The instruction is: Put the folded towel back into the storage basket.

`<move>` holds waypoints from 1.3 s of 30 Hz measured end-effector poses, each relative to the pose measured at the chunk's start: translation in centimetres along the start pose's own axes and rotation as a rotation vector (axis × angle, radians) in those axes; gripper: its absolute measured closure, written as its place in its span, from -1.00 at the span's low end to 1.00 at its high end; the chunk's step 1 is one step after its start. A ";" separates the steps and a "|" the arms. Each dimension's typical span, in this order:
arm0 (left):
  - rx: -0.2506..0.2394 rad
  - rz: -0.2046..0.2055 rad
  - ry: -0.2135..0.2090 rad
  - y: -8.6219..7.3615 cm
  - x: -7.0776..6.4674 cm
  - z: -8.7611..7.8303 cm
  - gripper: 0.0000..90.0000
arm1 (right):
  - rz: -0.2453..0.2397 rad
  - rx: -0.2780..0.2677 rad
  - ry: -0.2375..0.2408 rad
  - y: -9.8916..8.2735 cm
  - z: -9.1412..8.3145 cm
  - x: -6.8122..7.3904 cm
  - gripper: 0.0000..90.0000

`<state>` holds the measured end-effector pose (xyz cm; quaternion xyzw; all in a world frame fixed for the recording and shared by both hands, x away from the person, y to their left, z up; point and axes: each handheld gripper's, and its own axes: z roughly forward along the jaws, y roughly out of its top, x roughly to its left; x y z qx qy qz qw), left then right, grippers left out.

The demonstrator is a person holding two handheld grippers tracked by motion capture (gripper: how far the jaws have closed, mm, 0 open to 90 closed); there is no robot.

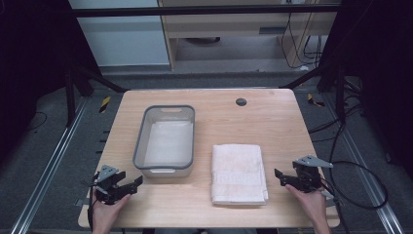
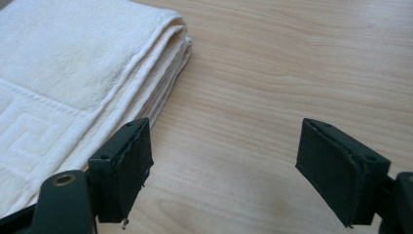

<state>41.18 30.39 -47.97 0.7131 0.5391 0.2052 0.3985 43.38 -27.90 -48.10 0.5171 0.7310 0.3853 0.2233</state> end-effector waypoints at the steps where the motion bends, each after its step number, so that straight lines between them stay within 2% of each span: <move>1: -0.009 0.009 -0.004 0.0 -0.5 -0.2 -0.44 | 0.009 0.004 0.003 0.0 -0.2 0.2 -0.53; 3: -0.013 0.009 -0.007 0.0 -0.9 -0.3 -0.42 | 0.007 0.006 0.005 -0.1 -0.4 0.3 -0.53; 6: -0.007 0.032 -0.038 -0.1 -2.3 -0.4 -0.41 | 0.041 -0.003 0.028 0.1 -0.9 0.6 -0.51; 10: -0.001 0.054 -0.078 -0.1 -3.4 -0.3 -0.42 | 0.040 -0.007 0.043 0.0 -1.2 0.8 -0.49; 13: 0.008 0.065 -0.091 -0.1 -3.9 -0.3 -0.48 | 0.051 -0.009 0.055 -0.1 -1.4 1.0 -0.48; 16: 0.007 0.077 -0.124 -0.1 -5.0 -0.3 -0.49 | 0.069 -0.018 0.081 -0.3 -1.6 1.5 -0.47; 17: 0.007 0.077 -0.124 -0.1 -5.0 -0.3 -0.49 | 0.069 -0.018 0.081 -0.3 -1.6 1.5 -0.47; 18: 0.010 0.072 -0.151 -0.1 -5.5 -0.2 -0.48 | 0.067 -0.018 0.093 -0.3 -1.7 1.9 -0.46; 23: 0.016 0.083 -0.184 -0.1 -6.4 -0.3 -0.42 | 0.056 -0.011 0.125 -0.3 -1.9 2.8 -0.43; 27: 0.007 0.087 -0.220 0.1 -7.9 -0.4 -0.37 | 0.048 -0.014 0.147 -0.3 -2.1 3.4 -0.43; 28: 0.007 0.087 -0.220 0.1 -7.9 -0.4 -0.35 | 0.049 -0.011 0.149 -0.3 -2.2 3.5 -0.43; 36: 0.013 0.124 -0.249 0.5 -10.6 -0.1 -0.28 | 0.032 -0.009 0.171 -0.1 -2.1 4.4 -0.42; 39: 0.014 0.132 -0.247 0.7 -11.1 0.0 -0.26 | 0.034 -0.008 0.182 0.0 -2.1 4.6 -0.42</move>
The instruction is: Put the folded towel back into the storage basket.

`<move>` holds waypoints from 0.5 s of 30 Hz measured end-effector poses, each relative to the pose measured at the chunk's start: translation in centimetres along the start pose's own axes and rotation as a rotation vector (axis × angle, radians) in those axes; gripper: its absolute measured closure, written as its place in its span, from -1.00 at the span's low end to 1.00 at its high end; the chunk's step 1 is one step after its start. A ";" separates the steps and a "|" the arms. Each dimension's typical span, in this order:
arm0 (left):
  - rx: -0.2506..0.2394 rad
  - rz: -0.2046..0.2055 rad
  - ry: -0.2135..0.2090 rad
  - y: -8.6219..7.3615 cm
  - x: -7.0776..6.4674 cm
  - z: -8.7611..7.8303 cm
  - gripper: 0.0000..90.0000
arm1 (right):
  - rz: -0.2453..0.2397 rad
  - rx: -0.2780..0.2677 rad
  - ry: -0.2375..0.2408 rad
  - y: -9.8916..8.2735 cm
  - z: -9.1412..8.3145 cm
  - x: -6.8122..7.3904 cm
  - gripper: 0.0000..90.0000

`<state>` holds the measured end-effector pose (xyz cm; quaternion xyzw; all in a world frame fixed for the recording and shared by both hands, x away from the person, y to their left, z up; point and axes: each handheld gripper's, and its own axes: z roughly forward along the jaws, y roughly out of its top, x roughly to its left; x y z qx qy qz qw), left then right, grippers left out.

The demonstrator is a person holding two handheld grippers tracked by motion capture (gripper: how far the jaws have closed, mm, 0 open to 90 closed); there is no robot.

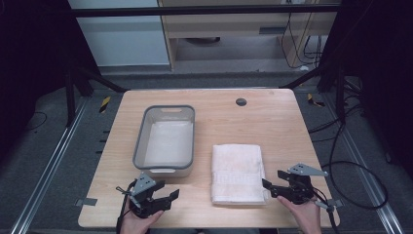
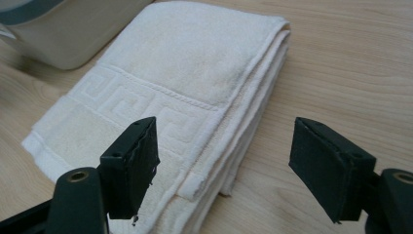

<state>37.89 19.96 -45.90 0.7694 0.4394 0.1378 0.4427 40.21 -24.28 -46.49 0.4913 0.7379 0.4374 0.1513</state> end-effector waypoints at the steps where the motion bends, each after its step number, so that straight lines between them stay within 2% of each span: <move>1: 0.000 0.001 -0.008 0.3 -0.3 0.2 -0.26 | 0.000 -0.002 0.004 0.0 0.1 0.1 -0.42; 5: -0.006 0.008 -0.021 1.1 -1.0 0.6 -0.26 | -0.006 0.014 0.021 0.1 0.4 0.7 -0.43; 9: -0.018 0.038 -0.040 2.4 -2.5 1.4 -0.25 | -0.015 0.024 0.018 -0.1 0.5 0.9 -0.43; 10: -0.018 0.038 -0.040 2.4 -2.5 1.4 -0.25 | -0.015 0.024 0.018 -0.1 0.5 0.9 -0.43; 12: -0.023 0.064 -0.034 3.2 -3.5 2.0 -0.24 | -0.011 0.022 0.014 -0.2 0.4 0.8 -0.44; 15: -0.025 0.080 -0.037 4.0 -4.3 2.6 -0.23 | -0.004 0.027 0.015 -0.4 0.4 0.8 -0.44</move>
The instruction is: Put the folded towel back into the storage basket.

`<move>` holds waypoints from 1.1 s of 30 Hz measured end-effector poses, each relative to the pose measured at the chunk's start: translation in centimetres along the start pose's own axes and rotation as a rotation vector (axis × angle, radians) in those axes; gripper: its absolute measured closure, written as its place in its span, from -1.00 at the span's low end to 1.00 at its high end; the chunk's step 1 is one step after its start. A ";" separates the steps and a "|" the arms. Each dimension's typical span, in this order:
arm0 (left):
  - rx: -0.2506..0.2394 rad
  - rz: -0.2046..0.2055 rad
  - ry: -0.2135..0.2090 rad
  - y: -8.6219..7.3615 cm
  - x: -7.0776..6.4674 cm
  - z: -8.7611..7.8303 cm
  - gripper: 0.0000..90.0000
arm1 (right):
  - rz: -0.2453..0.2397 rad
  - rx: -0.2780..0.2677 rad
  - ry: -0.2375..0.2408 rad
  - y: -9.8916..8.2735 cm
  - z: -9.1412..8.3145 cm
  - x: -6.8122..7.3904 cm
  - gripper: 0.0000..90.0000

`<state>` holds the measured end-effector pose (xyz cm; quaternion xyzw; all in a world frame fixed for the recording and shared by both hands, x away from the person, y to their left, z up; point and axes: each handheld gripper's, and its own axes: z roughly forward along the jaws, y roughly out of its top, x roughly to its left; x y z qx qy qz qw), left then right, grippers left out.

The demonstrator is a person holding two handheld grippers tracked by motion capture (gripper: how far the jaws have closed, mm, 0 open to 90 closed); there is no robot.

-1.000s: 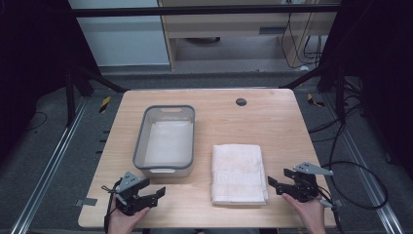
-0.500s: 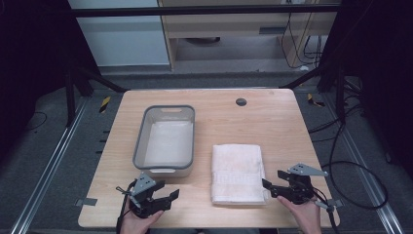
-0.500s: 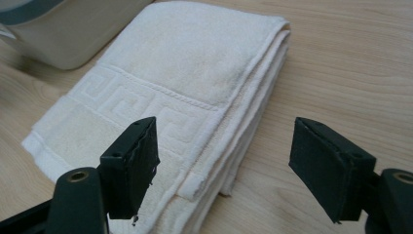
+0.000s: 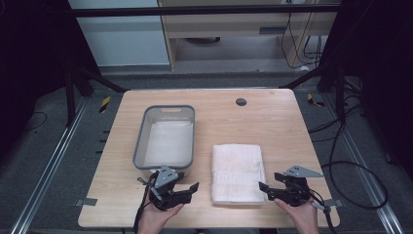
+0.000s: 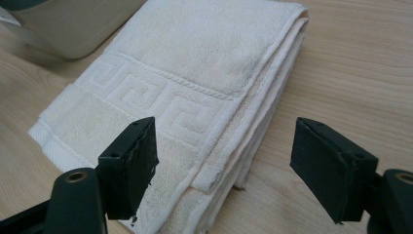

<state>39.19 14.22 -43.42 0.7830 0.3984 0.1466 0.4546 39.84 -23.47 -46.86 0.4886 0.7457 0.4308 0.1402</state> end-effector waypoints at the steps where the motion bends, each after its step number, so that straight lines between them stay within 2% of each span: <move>1: 0.000 0.000 0.000 0.0 0.0 0.0 -0.23 | -0.002 0.002 0.000 0.0 0.0 0.0 -0.44; 8: -0.013 0.019 0.018 2.0 -1.8 2.1 -0.18 | -0.007 0.010 -0.001 -0.2 0.2 0.0 -0.43; 11: -0.013 0.025 0.022 2.3 -2.1 2.7 -0.17 | -0.011 0.010 0.000 -0.2 0.2 0.0 -0.43; 15: -0.008 0.027 0.033 3.0 -2.8 4.4 -0.15 | -0.009 0.017 0.002 -0.3 0.3 -0.1 -0.43; 17: -0.007 0.023 0.033 3.1 -2.8 4.8 -0.13 | -0.012 0.017 0.001 -0.3 0.4 -0.1 -0.43; 18: -0.005 0.015 0.039 3.3 -2.9 5.5 -0.12 | -0.008 0.020 0.002 -0.3 0.4 0.0 -0.43; 19: -0.005 0.015 0.039 3.3 -2.9 5.5 -0.12 | -0.008 0.020 0.002 -0.3 0.4 0.0 -0.43; 25: 0.020 0.005 0.072 3.6 -3.2 7.9 -0.11 | -0.014 0.027 0.007 -0.4 0.7 -0.1 -0.42; 27: 0.023 0.006 0.077 3.6 -3.3 8.1 -0.11 | -0.012 0.029 0.006 -0.4 0.7 -0.1 -0.42; 30: 0.050 0.024 0.105 3.5 -3.5 9.4 -0.11 | -0.007 0.040 0.009 -0.5 0.8 -0.1 -0.42; 33: 0.063 0.019 0.115 3.3 -3.4 10.2 -0.11 | -0.011 0.044 0.011 -0.6 0.8 -0.1 -0.40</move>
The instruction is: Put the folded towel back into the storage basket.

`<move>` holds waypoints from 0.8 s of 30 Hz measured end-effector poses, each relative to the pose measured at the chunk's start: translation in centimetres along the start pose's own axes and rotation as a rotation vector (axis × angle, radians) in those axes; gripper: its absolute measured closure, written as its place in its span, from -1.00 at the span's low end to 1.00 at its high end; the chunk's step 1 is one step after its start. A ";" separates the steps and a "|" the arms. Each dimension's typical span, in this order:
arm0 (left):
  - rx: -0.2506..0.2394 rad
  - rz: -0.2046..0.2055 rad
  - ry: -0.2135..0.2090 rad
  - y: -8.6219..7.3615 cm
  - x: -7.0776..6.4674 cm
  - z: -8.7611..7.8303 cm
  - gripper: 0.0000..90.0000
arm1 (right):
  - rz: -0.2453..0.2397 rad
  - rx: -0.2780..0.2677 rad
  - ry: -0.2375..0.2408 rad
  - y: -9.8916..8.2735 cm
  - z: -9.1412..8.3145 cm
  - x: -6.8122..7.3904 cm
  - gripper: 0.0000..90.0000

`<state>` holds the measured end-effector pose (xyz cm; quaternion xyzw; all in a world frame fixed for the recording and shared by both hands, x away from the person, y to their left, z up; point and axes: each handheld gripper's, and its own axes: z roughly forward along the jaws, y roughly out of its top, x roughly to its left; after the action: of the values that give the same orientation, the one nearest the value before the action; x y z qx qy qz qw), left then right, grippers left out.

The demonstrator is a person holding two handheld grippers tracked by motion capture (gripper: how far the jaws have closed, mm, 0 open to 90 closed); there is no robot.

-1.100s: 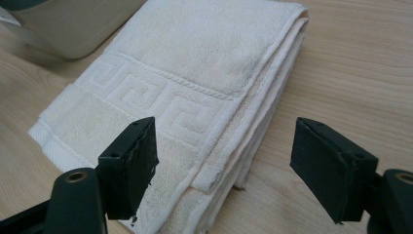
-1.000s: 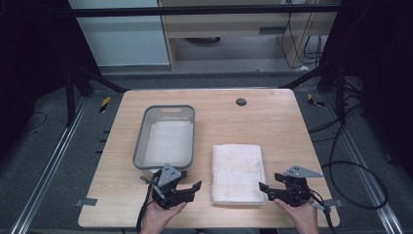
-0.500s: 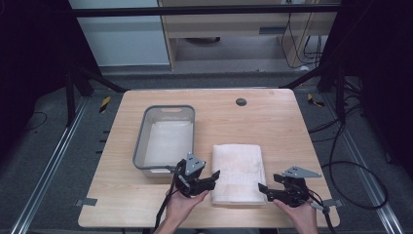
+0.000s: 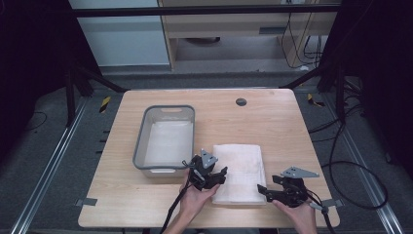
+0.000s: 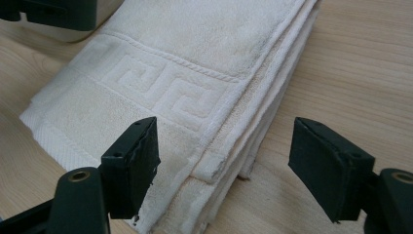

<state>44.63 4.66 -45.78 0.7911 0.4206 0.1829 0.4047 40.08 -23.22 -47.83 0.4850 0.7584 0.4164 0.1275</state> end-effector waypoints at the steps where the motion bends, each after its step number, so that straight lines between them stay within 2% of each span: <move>1: 0.004 -0.001 0.005 -0.1 0.0 0.2 -0.12 | 0.001 0.002 0.002 0.0 0.0 0.0 -0.40; 3: 0.015 -0.005 0.009 -0.2 0.1 0.7 -0.14 | 0.005 0.009 0.001 -0.1 0.1 0.0 -0.40; 6: 0.033 -0.027 -0.007 -0.4 0.3 1.2 -0.19 | 0.001 0.013 0.004 -0.1 0.2 -0.1 -0.39; 16: 0.036 -0.055 -0.015 -0.8 0.6 2.1 -0.34 | -0.005 0.050 0.006 -0.4 0.8 0.0 -0.30; 19: 0.033 -0.078 -0.022 -1.2 0.8 2.5 -0.37 | 0.006 0.061 0.006 -0.5 1.0 0.1 -0.30; 20: 0.031 -0.083 -0.023 -1.2 0.8 2.6 -0.39 | 0.023 0.069 0.011 -0.5 1.1 0.0 -0.29; 24: 0.034 -0.072 -0.020 -1.4 0.7 2.8 -0.40 | 0.038 0.081 0.018 -0.6 1.4 0.0 -0.28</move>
<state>46.08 4.27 -48.66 0.7841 0.4475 0.1531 0.4019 40.52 -22.63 -49.18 0.5004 0.7664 0.3920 0.0930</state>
